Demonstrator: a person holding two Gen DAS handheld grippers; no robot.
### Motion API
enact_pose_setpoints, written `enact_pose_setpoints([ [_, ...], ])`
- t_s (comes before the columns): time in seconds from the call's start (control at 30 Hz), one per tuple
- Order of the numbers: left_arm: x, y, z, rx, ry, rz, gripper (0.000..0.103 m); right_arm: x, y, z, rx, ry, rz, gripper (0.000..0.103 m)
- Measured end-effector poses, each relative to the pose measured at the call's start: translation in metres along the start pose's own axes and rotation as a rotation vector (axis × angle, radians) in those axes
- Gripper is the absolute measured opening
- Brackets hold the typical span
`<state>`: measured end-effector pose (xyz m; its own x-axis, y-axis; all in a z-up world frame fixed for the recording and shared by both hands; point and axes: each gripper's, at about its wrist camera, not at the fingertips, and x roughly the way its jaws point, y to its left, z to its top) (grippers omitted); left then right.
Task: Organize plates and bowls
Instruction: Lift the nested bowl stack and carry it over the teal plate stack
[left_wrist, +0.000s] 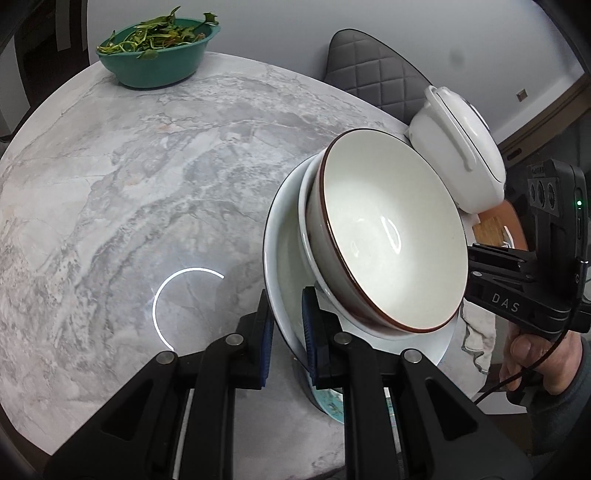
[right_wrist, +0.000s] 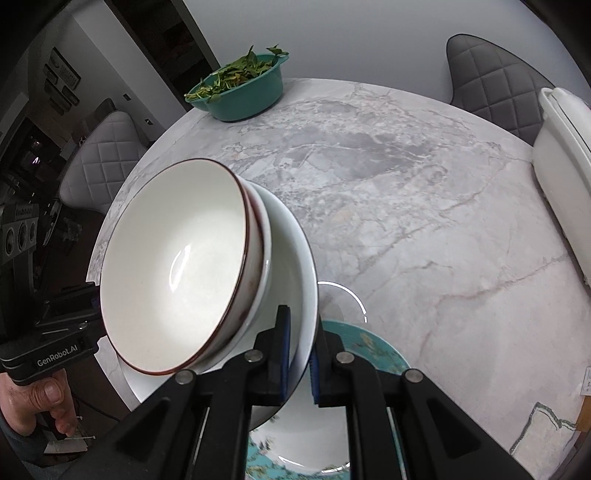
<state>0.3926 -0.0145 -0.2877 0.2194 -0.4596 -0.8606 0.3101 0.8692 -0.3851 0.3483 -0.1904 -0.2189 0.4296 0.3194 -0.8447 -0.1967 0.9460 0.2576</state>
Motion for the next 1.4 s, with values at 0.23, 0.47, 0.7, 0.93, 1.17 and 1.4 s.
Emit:
enact_pose_setpoints([
  [0.23,0.009,-0.037,-0.029,0.004,0.009,-0.005,0.013,-0.014,-0.024,-0.037,0.012,0.002,0.001,0.011],
  [0.47,0.029,-0.064,-0.055,0.022,0.039,-0.011,0.013,-0.018,-0.046,-0.071,0.035,0.019,-0.009,0.011],
  [0.7,0.044,-0.074,-0.072,0.025,0.064,-0.012,0.013,-0.014,-0.059,-0.092,0.052,0.036,-0.012,0.011],
  [0.93,0.06,-0.072,-0.083,0.026,0.084,-0.008,0.013,-0.004,-0.062,-0.103,0.051,0.05,-0.021,0.011],
  [1.17,0.074,-0.067,-0.089,0.024,0.1,-0.008,0.012,0.006,-0.066,-0.111,0.06,0.06,-0.024,0.011],
  [1.4,0.081,-0.062,-0.092,0.032,0.097,-0.003,0.012,0.016,-0.067,-0.119,0.07,0.066,-0.028,0.011],
])
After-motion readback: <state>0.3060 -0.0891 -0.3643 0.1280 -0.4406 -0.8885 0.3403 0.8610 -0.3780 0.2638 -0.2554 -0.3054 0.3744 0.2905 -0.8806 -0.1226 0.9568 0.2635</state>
